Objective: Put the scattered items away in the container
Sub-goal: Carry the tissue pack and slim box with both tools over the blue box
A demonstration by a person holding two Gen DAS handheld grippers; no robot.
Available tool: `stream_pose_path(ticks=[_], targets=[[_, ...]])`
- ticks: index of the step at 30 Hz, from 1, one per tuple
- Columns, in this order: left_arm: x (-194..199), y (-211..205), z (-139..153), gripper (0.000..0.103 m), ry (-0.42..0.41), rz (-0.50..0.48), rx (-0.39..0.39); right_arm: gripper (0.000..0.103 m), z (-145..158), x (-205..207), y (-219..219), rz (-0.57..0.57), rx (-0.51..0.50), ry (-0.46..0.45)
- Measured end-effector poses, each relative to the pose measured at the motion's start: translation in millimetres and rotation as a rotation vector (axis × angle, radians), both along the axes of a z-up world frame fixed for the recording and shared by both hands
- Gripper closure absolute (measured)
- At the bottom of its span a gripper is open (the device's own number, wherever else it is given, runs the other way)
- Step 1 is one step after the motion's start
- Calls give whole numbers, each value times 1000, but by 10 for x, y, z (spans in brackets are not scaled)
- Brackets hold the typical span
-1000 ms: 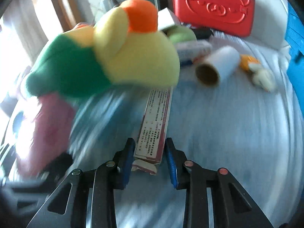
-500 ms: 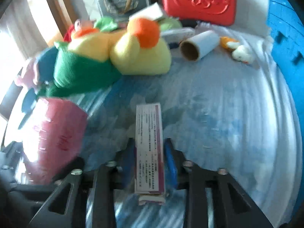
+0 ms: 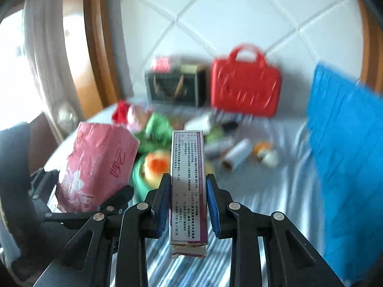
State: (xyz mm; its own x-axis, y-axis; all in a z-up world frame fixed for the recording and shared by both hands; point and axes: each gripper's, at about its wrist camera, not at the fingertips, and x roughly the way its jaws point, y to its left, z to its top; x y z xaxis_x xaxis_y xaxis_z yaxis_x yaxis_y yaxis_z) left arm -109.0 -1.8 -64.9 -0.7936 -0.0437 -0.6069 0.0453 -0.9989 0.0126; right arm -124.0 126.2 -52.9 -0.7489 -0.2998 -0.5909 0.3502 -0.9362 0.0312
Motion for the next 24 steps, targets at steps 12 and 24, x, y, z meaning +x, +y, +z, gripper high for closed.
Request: stream_pose_path(ticks=[12, 24], targets=[[99, 478, 1114, 10, 226, -141, 23, 75, 1264, 488, 585, -203, 43, 299], [67, 1826, 1601, 10, 235, -361, 59, 75, 1744, 633, 2001, -445, 72, 397]])
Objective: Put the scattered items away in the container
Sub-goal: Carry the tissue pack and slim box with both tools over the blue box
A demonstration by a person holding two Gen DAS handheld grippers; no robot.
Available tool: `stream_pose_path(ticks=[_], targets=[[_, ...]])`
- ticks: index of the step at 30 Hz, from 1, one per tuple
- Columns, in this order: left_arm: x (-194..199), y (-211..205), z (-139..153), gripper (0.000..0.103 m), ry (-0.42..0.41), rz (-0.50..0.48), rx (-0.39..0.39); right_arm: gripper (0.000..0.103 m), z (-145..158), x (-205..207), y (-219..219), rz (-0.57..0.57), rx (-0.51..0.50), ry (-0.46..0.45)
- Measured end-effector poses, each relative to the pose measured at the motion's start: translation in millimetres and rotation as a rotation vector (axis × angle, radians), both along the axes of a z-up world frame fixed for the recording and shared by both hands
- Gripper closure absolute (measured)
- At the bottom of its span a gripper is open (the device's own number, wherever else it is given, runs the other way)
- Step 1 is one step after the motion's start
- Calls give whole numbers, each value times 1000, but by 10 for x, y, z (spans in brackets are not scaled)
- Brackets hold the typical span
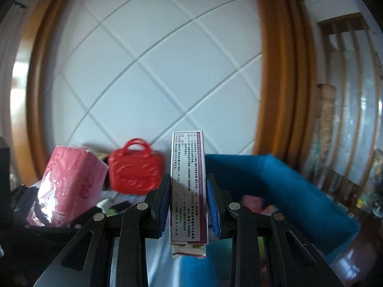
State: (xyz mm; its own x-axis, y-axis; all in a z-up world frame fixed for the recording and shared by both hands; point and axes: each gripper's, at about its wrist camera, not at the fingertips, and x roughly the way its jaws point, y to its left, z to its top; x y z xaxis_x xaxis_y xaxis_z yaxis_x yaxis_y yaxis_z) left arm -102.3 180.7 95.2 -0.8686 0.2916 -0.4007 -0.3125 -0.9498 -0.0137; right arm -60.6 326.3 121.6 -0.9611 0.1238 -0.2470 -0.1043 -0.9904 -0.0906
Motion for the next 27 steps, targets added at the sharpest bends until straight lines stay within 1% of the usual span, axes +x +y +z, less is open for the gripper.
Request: stream_pose_path(ticks=[2, 3, 5, 7, 8, 9, 10, 11, 13, 15, 17, 19, 21, 23, 25, 27], targets=[[-18, 298, 80, 10, -10, -29, 23, 75, 62, -9, 331, -19, 10, 5], [-38, 461, 122, 10, -29, -41, 35, 75, 75, -26, 483, -17, 11, 3], [-56, 764, 225, 10, -99, -76, 64, 75, 115, -68, 788, -12, 19, 0], [-155, 1062, 353, 10, -209, -123, 115, 75, 167, -170, 1173, 1, 27, -9], [-199, 1216, 411, 10, -245, -141, 131, 75, 193, -191, 1294, 8, 26, -13], [-243, 1387, 473, 10, -261, -145, 132, 75, 241, -237, 1452, 18, 28, -20], [-284, 1548, 518, 10, -264, -137, 122, 75, 271, -315, 1644, 26, 39, -28], [-333, 1720, 556, 10, -258, -119, 100, 75, 290, -306, 1763, 27, 50, -30], [-452, 2093, 597, 10, -259, -78, 39, 75, 276, -484, 2058, 30, 80, -57], [-630, 2449, 555, 10, -267, -32, -31, 75, 201, -670, 2303, 39, 79, -98], [-861, 2718, 441, 10, -276, 21, -90, 75, 81, -874, 2500, 41, 79, -152], [-1118, 2965, 221, 10, -312, 53, -143, 75, -102, -1134, 2693, 41, 61, -226], [-1433, 3143, -45, 10, -380, 92, -194, 75, -277, -1350, 2844, 46, 22, -295], [-1755, 3270, -327, 10, -446, 124, -241, 75, -479, -1608, 2959, 42, -13, -384], [-1961, 3355, -623, 10, -500, 145, -286, 75, -713, -1850, 3029, 43, -34, -472], [-2095, 3424, -924, 10, -566, 137, -336, 75, -955, -2039, 3044, 48, -48, -562]])
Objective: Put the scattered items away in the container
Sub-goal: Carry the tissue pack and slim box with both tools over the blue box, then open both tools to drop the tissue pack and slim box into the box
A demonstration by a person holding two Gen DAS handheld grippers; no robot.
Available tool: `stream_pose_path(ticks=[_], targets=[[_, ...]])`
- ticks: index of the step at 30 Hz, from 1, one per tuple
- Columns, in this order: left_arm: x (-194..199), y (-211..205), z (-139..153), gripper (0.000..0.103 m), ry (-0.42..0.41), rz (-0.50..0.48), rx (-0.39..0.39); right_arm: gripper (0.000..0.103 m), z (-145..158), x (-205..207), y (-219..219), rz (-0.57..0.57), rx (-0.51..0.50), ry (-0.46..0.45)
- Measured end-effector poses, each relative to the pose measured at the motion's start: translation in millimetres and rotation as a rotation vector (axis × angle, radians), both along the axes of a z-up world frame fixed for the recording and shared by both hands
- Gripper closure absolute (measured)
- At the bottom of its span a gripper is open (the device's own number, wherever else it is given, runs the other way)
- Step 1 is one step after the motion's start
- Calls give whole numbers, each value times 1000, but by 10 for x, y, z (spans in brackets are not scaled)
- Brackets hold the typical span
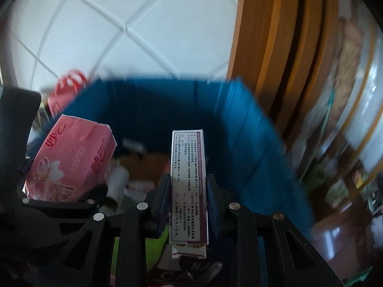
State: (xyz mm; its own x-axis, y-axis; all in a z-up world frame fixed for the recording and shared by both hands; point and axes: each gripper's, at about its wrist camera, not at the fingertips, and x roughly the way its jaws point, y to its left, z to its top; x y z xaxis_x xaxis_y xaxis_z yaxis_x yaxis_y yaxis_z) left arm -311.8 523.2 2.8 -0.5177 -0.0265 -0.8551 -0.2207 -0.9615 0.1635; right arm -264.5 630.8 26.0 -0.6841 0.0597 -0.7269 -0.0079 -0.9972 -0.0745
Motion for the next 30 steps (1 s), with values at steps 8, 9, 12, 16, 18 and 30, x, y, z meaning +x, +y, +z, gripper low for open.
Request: stream_pose_path(ticks=[8, 9, 12, 16, 18, 30], targets=[[-107, 38, -428, 9, -194, -5, -35, 75, -571, -222, 39, 29, 40, -196], [-121, 23, -439, 9, -201, 5, -36, 75, -605, -226, 72, 21, 28, -214], [-201, -54, -480, 9, -234, 26, -21, 75, -628, -233, 146, 19, -15, -231], [-200, -56, -515, 9, -247, 32, -21, 74, -667, -268, 194, 19, -77, -274], [-161, -48, -483, 9, -244, 35, 7, 71, -648, -280, 168, 17, -81, -287], [-124, -52, -204, 1, -62, 44, -32, 27, -505, -233, 321, -45, -153, -229]])
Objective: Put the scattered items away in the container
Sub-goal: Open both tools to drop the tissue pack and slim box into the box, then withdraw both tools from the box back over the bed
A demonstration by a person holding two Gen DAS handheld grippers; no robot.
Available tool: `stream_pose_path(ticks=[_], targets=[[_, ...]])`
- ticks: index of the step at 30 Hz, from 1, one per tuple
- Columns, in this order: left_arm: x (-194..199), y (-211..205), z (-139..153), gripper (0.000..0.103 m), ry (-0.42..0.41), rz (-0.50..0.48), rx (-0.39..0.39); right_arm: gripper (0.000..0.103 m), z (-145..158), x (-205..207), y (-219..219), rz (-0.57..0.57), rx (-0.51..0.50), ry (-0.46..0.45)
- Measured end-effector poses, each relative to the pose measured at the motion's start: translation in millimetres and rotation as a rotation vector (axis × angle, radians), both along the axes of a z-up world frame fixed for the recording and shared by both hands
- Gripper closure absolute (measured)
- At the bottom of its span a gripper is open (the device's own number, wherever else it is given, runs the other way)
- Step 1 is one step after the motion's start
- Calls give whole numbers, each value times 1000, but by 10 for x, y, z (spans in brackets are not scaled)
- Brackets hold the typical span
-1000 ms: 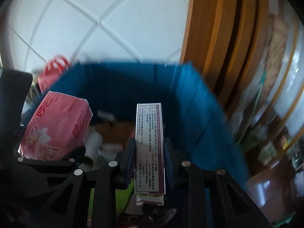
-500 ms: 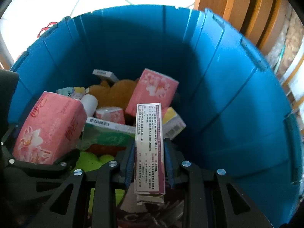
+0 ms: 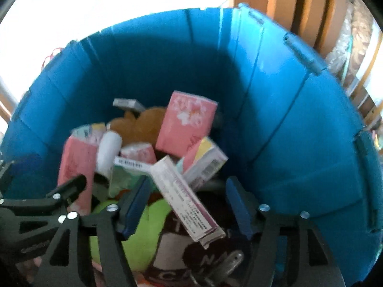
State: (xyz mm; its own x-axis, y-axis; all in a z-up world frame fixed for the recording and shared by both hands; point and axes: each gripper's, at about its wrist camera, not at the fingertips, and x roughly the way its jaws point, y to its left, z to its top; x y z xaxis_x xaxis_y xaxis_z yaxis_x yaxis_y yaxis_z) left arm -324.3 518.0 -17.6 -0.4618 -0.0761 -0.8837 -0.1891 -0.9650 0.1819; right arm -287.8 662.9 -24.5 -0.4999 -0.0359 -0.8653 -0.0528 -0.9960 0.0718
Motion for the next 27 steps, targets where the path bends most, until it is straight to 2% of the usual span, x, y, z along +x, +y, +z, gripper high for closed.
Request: stream_pose_path(ticks=[3, 7, 9, 11, 14, 17, 21, 23, 27], targets=[[-13, 12, -121, 1, -92, -12, 14, 23, 13, -2, -16, 11, -14, 2], [-26, 4, -170, 1, -103, 3, -20, 21, -2, -10, -70, 35, -9, -13], [-38, -20, -206, 1, -135, 8, -9, 11, -3, -12, -67, 33, -17, -21], [-17, -27, -203, 1, -156, 4, -1, 6, -5, -15, -65, 31, -22, -27], [33, -27, -170, 1, -156, -1, -14, 0, -10, -13, -52, 29, -48, -41], [119, -69, -137, 1, -169, 3, -19, 0, -33, 16, -7, 21, -108, -80], [326, -176, 56, 1, -168, 5, 38, 0, 40, 132, 39, 15, -139, -127], [459, -212, 180, 1, -149, -6, 68, 0, 154, 238, 25, 46, -127, -117], [823, -245, 453, 1, -87, -60, 66, 0, 428, 572, 30, 70, -104, -56]])
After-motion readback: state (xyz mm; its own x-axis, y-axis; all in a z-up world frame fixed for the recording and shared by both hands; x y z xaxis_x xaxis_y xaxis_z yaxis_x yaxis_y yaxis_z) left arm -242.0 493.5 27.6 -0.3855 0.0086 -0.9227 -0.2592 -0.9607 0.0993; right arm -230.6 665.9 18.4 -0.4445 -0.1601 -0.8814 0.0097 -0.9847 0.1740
